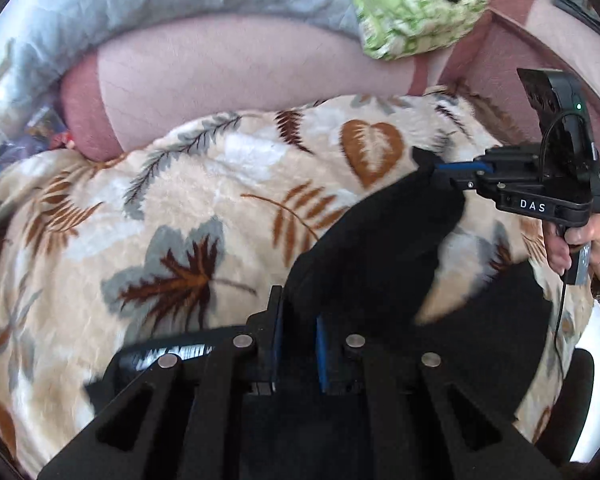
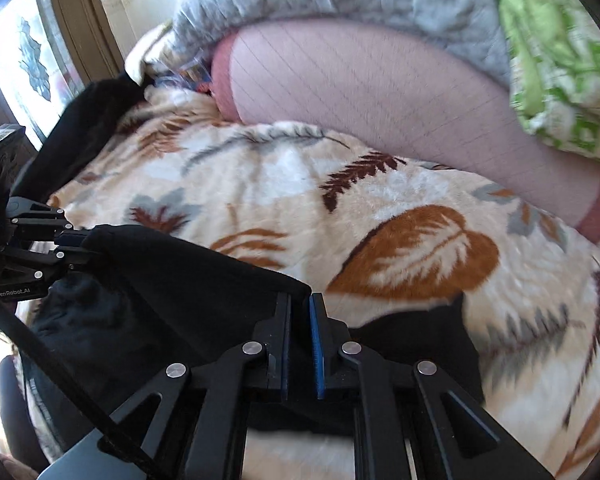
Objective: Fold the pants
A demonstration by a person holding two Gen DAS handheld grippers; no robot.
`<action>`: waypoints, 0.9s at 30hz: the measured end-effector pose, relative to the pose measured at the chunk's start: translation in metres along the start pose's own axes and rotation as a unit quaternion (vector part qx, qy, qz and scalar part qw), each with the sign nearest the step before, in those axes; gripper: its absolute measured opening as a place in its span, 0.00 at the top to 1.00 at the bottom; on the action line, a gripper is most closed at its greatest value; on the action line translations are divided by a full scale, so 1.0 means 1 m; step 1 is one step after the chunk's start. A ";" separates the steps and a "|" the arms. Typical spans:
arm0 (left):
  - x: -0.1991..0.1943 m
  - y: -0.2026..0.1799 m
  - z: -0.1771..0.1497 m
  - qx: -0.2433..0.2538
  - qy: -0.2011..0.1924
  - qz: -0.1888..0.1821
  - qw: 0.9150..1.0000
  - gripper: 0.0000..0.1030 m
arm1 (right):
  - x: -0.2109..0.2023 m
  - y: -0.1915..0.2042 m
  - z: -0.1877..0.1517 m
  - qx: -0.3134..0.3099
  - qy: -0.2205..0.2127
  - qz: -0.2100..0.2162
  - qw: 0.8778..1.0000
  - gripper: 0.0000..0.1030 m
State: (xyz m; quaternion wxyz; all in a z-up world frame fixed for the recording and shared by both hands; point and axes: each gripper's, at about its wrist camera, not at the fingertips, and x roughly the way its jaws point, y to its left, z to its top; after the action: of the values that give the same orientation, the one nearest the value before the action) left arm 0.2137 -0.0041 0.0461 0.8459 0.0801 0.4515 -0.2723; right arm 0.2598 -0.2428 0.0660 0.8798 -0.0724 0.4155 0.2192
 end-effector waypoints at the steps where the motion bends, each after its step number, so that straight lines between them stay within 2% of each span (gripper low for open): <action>1: -0.006 -0.010 -0.004 0.002 -0.005 0.003 1.000 0.87 | -0.013 0.007 -0.009 0.005 -0.007 0.001 1.000 0.91; 5: -0.046 -0.038 -0.055 -0.013 -0.028 0.017 0.999 0.87 | -0.059 0.040 -0.053 0.025 -0.032 0.010 0.999 0.91; 9: -0.065 -0.057 -0.114 -0.054 -0.039 0.010 0.998 0.87 | -0.094 0.077 -0.120 0.071 -0.048 0.037 0.996 0.91; 12: -0.062 -0.071 -0.160 -0.087 -0.021 -0.001 0.996 0.86 | -0.104 0.100 -0.175 0.115 -0.045 0.055 0.991 0.91; 15: -0.054 -0.087 -0.199 -0.090 0.013 0.008 0.996 0.85 | -0.102 0.117 -0.226 0.149 -0.021 0.035 0.988 0.89; 16: -0.056 -0.090 -0.208 -0.091 0.012 0.012 0.996 0.85 | -0.102 0.118 -0.239 0.163 -0.013 0.026 0.986 0.88; 18: -0.069 -0.095 -0.220 -0.090 0.002 0.017 0.996 0.79 | -0.109 0.114 -0.266 0.209 -0.010 0.018 0.978 0.76; 19: -0.075 -0.095 -0.223 -0.093 -0.001 0.008 0.996 0.72 | -0.117 0.109 -0.274 0.229 -0.021 0.016 0.973 0.73; 21: -0.092 -0.092 -0.229 -0.105 -0.016 -0.009 0.994 0.68 | -0.138 0.097 -0.284 0.260 -0.057 -0.003 0.964 0.58; 22: -0.096 -0.090 -0.229 -0.108 -0.022 -0.006 0.994 0.63 | -0.149 0.090 -0.285 0.270 -0.073 -0.020 0.960 0.54; 23: -0.104 -0.087 -0.231 -0.112 -0.030 0.001 0.993 0.58 | -0.159 0.083 -0.283 0.277 -0.091 -0.040 0.956 0.45; 24: -0.110 -0.084 -0.233 -0.117 -0.037 0.006 0.992 0.56 | -0.164 0.077 -0.278 0.278 -0.100 -0.052 0.954 0.42; 27: -0.126 -0.072 -0.237 -0.152 -0.057 0.010 0.987 0.55 | -0.164 0.063 -0.252 0.253 -0.109 -0.085 0.958 0.42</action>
State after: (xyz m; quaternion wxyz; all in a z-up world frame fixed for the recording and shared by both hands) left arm -0.0511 0.0749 0.0181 0.8753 -0.0607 0.4377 -0.1965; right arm -0.0363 -0.3176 0.0319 0.9247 0.1417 0.3514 0.0380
